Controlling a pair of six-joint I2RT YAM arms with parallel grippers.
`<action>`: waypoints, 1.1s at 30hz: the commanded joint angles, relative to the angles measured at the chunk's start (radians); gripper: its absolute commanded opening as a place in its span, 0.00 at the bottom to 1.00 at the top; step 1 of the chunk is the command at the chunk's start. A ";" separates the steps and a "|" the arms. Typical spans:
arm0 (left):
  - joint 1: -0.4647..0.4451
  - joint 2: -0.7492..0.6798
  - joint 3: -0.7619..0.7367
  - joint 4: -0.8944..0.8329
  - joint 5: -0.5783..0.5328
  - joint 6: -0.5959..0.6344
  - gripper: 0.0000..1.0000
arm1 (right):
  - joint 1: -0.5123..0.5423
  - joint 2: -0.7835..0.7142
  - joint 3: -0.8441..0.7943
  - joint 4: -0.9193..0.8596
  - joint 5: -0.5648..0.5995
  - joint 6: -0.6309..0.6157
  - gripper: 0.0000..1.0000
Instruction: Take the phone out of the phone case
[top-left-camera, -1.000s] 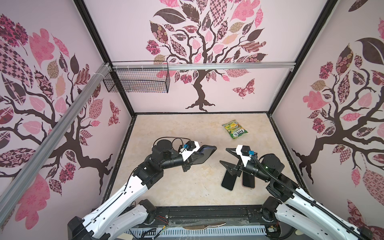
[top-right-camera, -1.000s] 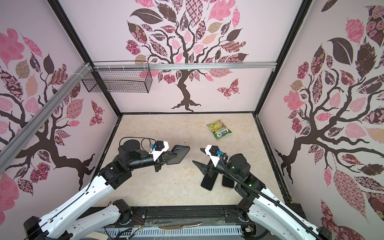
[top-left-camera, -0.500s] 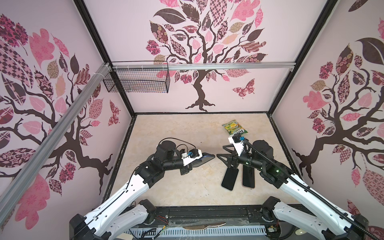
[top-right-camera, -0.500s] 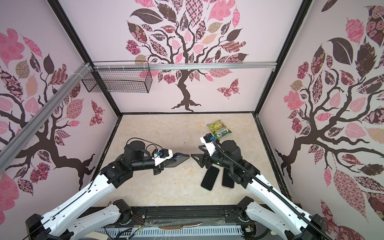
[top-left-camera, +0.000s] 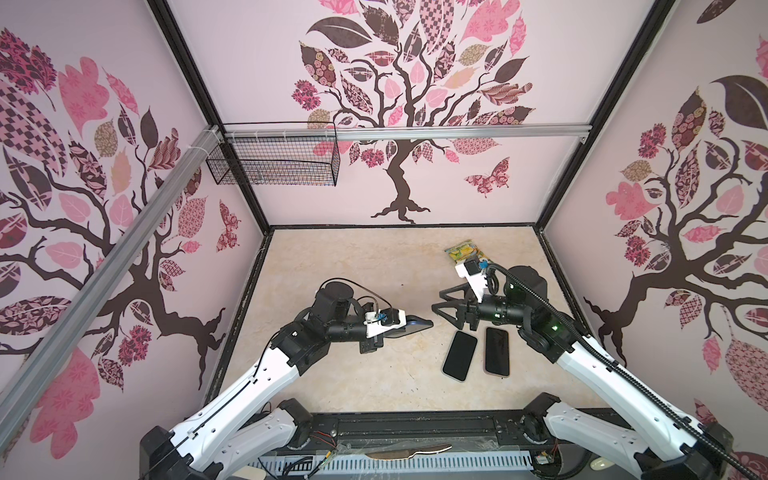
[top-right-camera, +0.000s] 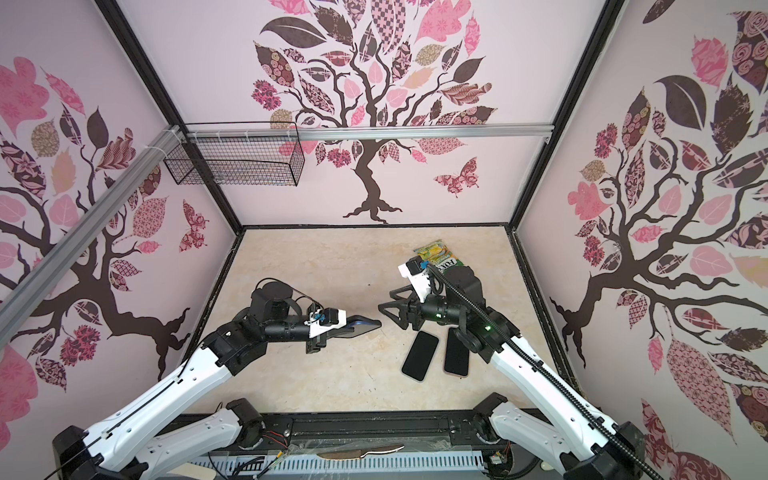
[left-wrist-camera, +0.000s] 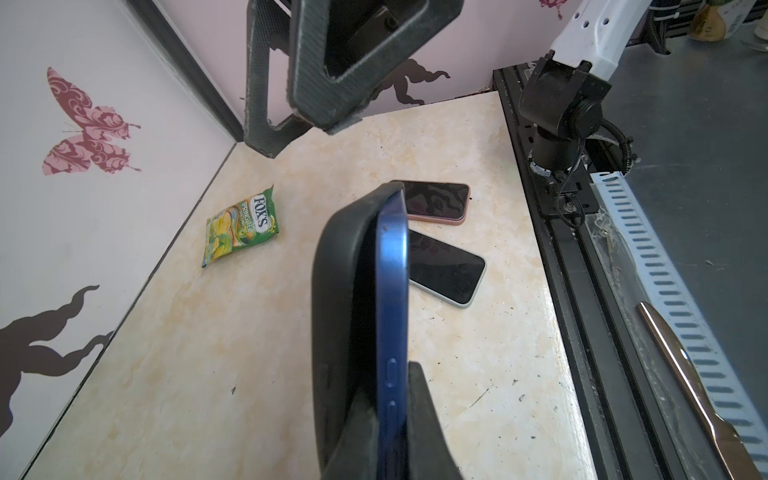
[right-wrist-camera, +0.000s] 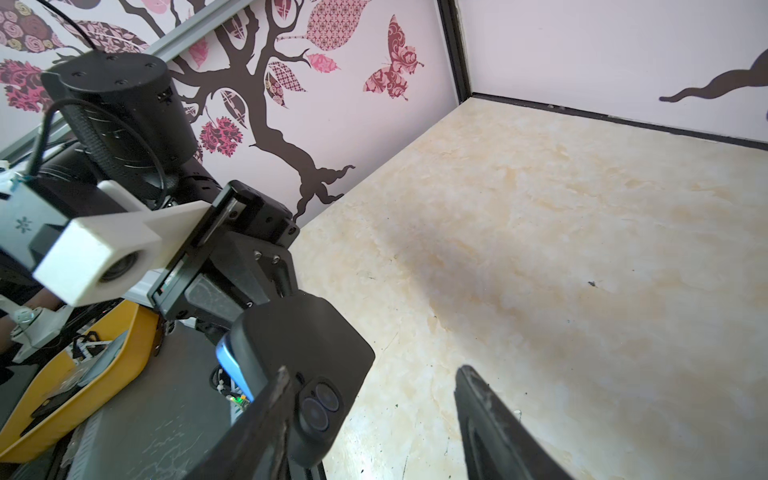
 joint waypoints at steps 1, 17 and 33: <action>0.001 0.000 0.032 0.010 0.038 0.036 0.00 | -0.001 0.018 0.042 -0.037 -0.065 -0.019 0.64; 0.001 0.016 0.044 -0.015 0.076 0.053 0.00 | 0.146 0.075 0.097 -0.004 -0.031 -0.077 0.59; -0.002 0.009 0.028 -0.006 0.079 0.040 0.00 | 0.151 0.117 0.095 -0.093 -0.059 -0.142 0.55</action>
